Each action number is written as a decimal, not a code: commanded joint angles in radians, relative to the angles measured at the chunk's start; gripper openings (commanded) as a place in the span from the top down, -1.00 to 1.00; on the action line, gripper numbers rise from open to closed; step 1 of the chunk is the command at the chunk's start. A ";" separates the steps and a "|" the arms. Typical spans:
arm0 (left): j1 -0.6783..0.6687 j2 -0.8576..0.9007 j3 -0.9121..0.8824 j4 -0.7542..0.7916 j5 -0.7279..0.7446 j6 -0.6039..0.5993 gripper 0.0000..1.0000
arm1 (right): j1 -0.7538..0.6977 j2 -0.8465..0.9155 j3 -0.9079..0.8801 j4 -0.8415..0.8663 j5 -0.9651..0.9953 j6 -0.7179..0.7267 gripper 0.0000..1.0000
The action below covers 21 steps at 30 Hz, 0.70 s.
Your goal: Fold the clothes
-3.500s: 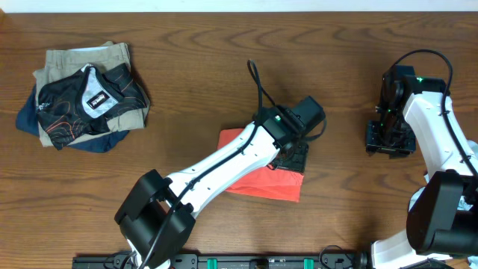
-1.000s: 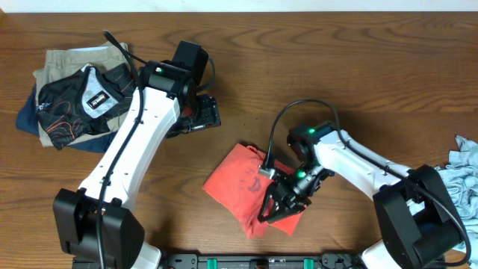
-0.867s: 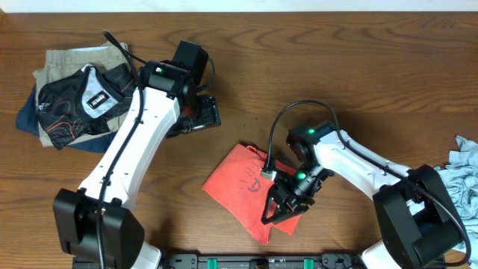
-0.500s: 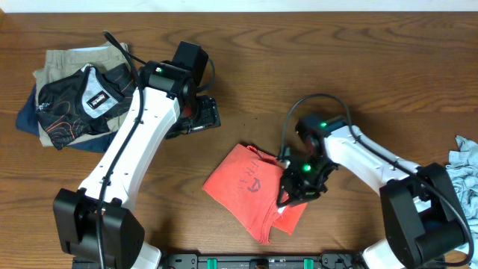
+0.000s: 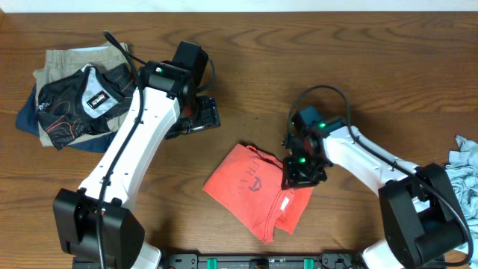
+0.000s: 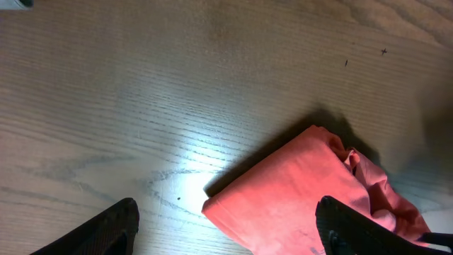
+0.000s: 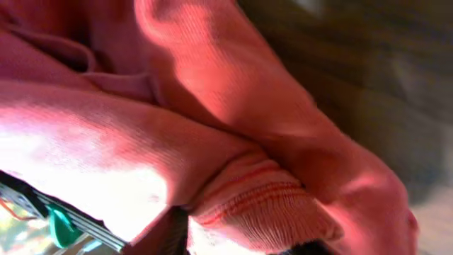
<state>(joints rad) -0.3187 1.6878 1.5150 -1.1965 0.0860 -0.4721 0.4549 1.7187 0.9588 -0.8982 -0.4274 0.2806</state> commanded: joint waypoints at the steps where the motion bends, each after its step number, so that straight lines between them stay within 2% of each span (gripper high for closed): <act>1: 0.002 0.007 -0.006 -0.003 -0.008 0.008 -0.62 | 0.027 -0.021 -0.006 0.020 0.004 0.045 0.95; 7: 0.002 0.007 -0.006 -0.003 -0.008 0.009 -0.62 | -0.008 -0.023 0.006 0.003 0.005 0.023 0.98; 16: 0.002 0.007 -0.006 -0.003 -0.008 0.008 -0.62 | -0.159 -0.079 0.115 -0.203 0.012 -0.092 0.97; 21: 0.002 0.007 -0.006 -0.003 -0.008 0.008 -0.62 | -0.180 -0.084 0.098 -0.233 0.181 -0.077 0.98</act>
<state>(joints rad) -0.3187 1.6878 1.5150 -1.1969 0.0864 -0.4709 0.2840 1.6424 1.0607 -1.1259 -0.3798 0.2195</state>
